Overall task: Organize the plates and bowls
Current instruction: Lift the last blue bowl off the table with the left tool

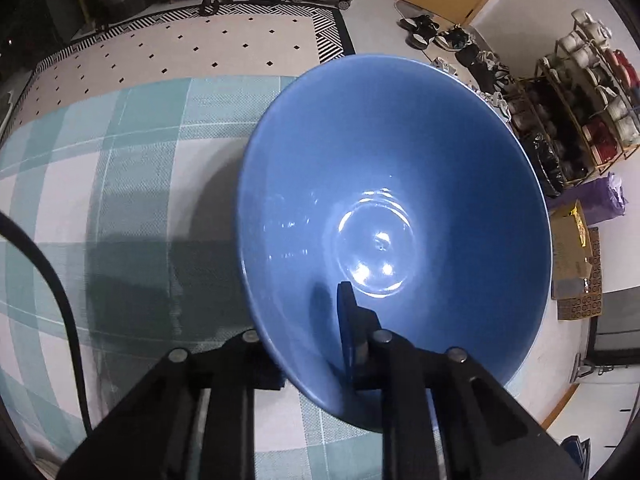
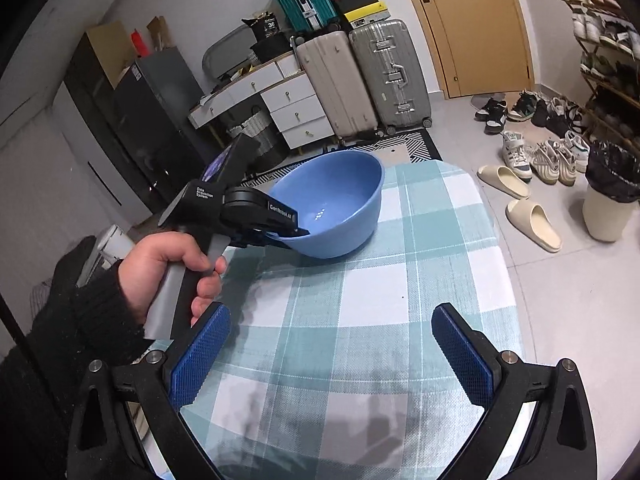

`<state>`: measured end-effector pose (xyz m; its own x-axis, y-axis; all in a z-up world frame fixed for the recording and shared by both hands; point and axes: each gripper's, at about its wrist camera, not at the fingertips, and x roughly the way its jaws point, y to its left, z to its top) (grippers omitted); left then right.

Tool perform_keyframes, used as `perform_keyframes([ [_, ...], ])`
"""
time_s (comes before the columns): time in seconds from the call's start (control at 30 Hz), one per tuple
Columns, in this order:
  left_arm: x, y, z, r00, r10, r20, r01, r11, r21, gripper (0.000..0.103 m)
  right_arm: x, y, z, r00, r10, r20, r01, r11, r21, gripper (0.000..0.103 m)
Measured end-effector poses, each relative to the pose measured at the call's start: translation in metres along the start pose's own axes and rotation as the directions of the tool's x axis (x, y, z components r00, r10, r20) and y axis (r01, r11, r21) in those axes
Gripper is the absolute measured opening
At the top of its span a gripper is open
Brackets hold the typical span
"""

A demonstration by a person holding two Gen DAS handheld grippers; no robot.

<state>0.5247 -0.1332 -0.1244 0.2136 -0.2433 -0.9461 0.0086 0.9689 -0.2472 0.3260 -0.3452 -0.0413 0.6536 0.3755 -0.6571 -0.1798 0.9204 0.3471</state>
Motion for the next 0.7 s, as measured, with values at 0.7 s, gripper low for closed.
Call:
perform_keyframes([
  [0.7,-0.019,-0.001,-0.067,0.996,0.010,-0.085,0.003,0.987,0.161,0.005,0.019,-0.001,0.008,0.996,-0.041,-0.080,0.041,0.999,-0.004,0.102],
])
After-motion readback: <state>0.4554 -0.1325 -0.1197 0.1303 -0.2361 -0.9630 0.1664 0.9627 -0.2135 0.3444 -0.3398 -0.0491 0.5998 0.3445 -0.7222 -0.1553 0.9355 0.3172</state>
